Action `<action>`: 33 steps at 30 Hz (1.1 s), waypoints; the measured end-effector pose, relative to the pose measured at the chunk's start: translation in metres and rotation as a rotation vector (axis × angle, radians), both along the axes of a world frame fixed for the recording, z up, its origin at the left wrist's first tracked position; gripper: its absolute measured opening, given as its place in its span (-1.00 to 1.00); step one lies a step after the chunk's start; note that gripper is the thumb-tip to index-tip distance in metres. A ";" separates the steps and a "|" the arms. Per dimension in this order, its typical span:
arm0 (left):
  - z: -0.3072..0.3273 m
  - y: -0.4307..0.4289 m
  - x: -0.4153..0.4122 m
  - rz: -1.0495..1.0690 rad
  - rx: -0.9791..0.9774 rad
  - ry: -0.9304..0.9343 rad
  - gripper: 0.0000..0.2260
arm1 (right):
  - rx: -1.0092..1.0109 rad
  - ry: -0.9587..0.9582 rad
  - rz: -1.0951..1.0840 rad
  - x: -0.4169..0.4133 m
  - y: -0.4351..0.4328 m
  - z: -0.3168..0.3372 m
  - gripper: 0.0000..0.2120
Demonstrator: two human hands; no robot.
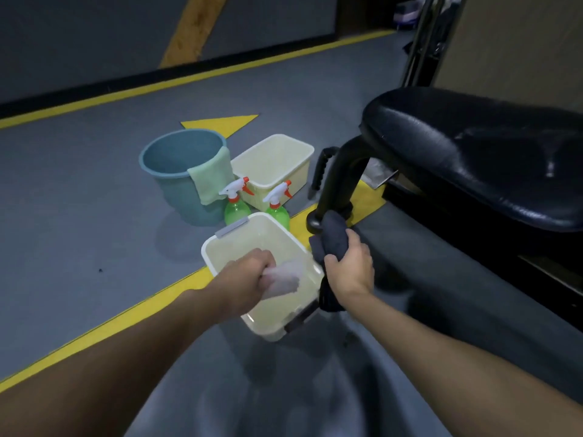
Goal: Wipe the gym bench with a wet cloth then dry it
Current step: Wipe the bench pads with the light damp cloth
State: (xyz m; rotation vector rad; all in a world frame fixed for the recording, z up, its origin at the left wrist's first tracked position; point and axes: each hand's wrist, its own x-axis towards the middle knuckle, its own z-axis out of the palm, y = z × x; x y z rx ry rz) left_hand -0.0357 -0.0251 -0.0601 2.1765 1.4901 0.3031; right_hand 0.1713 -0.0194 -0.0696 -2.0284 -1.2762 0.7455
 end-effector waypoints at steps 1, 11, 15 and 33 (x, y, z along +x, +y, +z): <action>0.016 0.010 0.004 0.024 0.041 -0.031 -0.92 | 0.056 0.020 0.021 0.003 -0.002 0.017 -0.37; 0.196 0.106 0.036 0.167 0.472 -0.400 -0.95 | 0.634 0.099 -0.070 0.026 0.018 0.222 -0.37; 0.233 0.125 0.050 0.119 0.499 -0.418 -0.93 | 0.673 -0.118 -0.225 0.041 0.050 0.276 -0.32; 0.270 0.149 0.139 -0.334 0.172 -0.627 -0.87 | 0.395 0.544 0.108 0.100 0.062 0.279 -0.45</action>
